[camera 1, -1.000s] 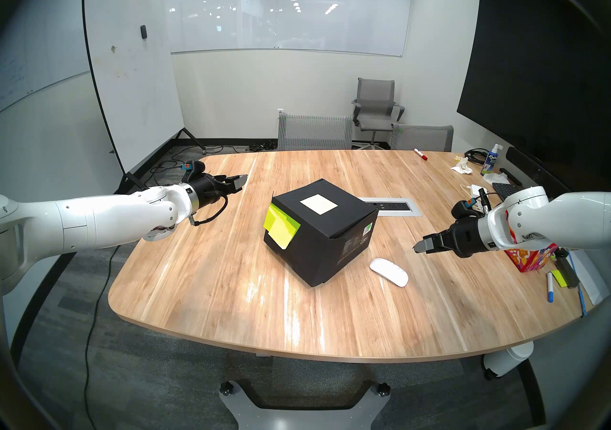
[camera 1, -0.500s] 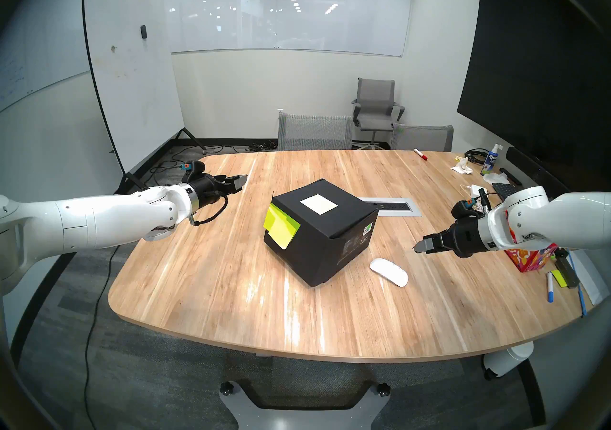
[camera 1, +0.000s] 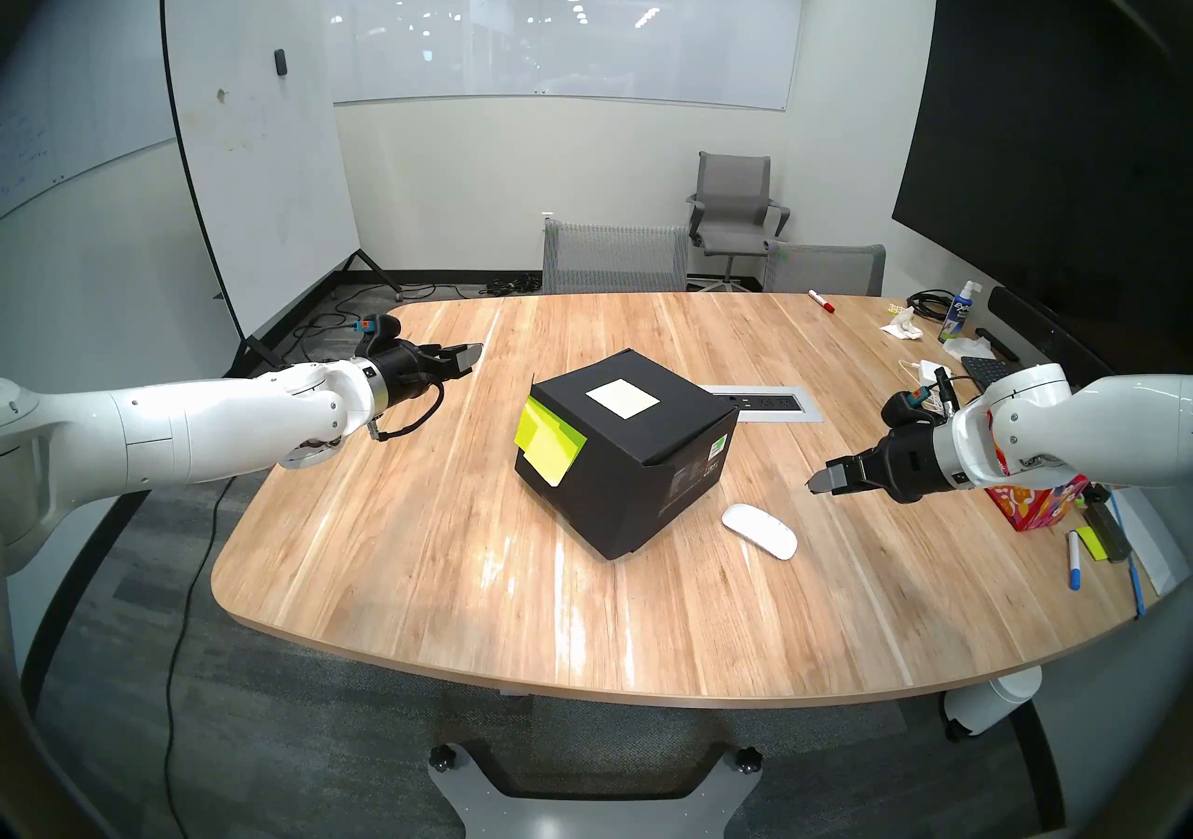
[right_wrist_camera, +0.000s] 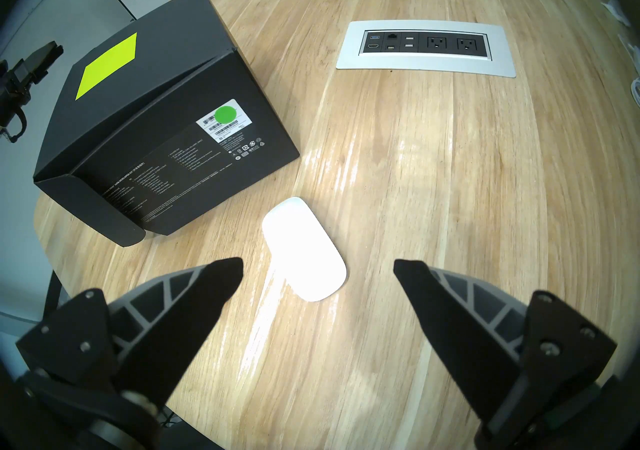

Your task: Open the box and place the mouse inside

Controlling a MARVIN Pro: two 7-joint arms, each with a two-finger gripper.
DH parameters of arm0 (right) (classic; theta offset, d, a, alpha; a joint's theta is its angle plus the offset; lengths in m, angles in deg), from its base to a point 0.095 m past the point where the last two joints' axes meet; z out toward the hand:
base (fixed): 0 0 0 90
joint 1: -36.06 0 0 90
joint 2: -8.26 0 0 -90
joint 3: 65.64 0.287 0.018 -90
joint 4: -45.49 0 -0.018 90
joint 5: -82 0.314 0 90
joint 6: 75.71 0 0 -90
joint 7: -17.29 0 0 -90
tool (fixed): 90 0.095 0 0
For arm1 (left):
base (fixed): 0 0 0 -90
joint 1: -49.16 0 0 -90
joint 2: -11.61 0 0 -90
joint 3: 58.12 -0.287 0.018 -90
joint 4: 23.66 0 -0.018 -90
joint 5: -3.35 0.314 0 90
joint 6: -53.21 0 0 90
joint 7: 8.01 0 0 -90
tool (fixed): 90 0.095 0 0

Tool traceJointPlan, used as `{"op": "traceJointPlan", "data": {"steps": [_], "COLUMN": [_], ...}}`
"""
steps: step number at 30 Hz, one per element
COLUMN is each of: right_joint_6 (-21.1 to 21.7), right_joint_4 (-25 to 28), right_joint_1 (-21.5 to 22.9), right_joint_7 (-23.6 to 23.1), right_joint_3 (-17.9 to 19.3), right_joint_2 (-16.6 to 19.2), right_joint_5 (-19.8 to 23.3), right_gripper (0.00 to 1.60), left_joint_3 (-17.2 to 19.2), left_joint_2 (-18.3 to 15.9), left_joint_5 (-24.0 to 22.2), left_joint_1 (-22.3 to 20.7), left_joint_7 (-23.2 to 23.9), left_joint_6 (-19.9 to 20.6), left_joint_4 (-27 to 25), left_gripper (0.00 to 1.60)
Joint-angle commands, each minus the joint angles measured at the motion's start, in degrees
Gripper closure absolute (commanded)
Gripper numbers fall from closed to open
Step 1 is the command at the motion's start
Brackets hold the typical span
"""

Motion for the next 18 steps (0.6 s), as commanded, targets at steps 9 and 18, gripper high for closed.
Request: {"op": "traceJointPlan", "data": {"steps": [9,18], "right_joint_6": [-0.07,-0.07], "right_joint_4": [0.07,0.06], "right_joint_1": [0.65,0.65], "right_joint_7": [0.08,0.07], "right_joint_3": [0.42,0.42], "right_joint_2": [-0.11,-0.12], "right_joint_5": [-0.07,-0.07], "right_gripper": [0.00,0.00], "left_joint_3": [1.53,1.72], "left_joint_2": [3.17,6.30], "left_joint_5": [-0.56,-0.13], "left_joint_1": [-3.20,-3.16], "left_joint_7": [11.72,20.02], "left_joint_6": [9.79,14.61], "left_joint_4": [9.44,16.50], "left_gripper": [0.00,0.00]}}
